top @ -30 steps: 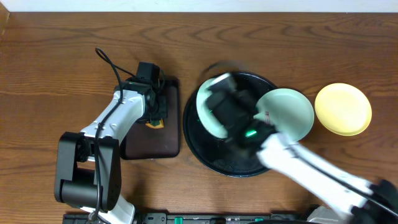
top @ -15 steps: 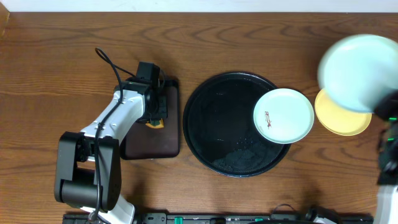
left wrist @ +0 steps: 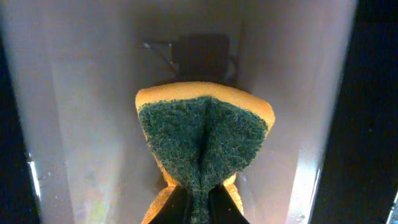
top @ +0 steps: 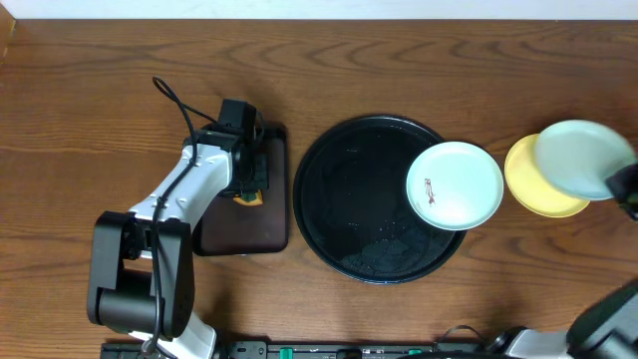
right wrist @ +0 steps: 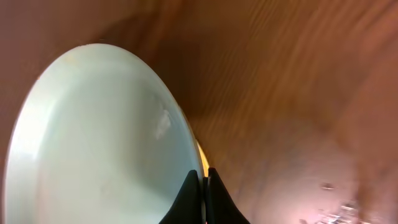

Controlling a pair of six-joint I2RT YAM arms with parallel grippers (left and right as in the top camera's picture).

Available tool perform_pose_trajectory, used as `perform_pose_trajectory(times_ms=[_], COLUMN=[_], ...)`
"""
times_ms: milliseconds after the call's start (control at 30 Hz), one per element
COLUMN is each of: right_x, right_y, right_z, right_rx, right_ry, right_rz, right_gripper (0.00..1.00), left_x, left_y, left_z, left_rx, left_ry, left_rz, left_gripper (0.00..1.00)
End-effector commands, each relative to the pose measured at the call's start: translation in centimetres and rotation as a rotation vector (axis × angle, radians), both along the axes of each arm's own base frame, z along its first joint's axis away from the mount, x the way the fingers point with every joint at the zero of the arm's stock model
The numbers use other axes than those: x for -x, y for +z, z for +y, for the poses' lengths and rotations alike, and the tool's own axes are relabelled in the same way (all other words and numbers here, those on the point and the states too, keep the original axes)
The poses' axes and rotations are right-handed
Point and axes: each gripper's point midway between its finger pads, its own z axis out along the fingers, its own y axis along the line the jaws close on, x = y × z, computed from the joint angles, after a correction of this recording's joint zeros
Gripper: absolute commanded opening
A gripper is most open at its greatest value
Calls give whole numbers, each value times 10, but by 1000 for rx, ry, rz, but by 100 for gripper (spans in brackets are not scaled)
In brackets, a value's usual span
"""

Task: Clean dirty plates on tray and stack at the side
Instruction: 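Lift the right pale green plate with the right gripper and carry it right, then lower the pale green plate onto the yellow plate and release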

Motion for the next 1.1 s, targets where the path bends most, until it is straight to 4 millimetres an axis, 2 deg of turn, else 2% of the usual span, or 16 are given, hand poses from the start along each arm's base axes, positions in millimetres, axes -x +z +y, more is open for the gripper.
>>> perform_pose_trajectory(times_ms=[0, 33, 67, 100, 200, 267, 367, 467, 600, 700, 867, 1067], right_x=[-6, -6, -7, -11, -24, -29, -39, -45, -32, -30, -24, -24], right_y=[-17, -22, -25, -25, -16, -5, 22, 53, 72, 71, 48, 18], right_z=[8, 9, 11, 20, 43, 53, 75, 113, 146, 167, 201, 204], right_rx=[-66, -72, -85, -114, -151, -166, -175, -181, -36, 88, 107, 113], right_ry=[59, 69, 76, 128, 287, 340, 442, 577, 678, 701, 778, 783], right_rz=[-5, 5, 3, -15, -65, -50, -10, 68, 312, 429, 490, 487], right_gripper=[2, 5, 13, 28, 54, 59, 57, 56, 56, 47, 38, 33], left_x=[0, 0, 0, 0, 0, 0, 0, 0, 0, 1, 6, 11], left_y=[-2, -2, -2, -2, -2, -2, -2, -2, -2, -3, -4, -12], left_z=[3, 3, 3, 3, 3, 3, 3, 3, 3, 3, 4, 5], left_rx=[-15, -15, -15, -15, -15, -15, -15, -15, -15, -16, -18, -20], left_ry=[-6, -6, -6, -6, -6, -6, -6, -6, -6, -6, -6, -6], left_rz=[3, 3, 3, 3, 3, 3, 3, 3, 4, 7, 23, 34], left_gripper=[8, 8, 8, 8, 8, 8, 8, 8, 9, 9, 8, 9])
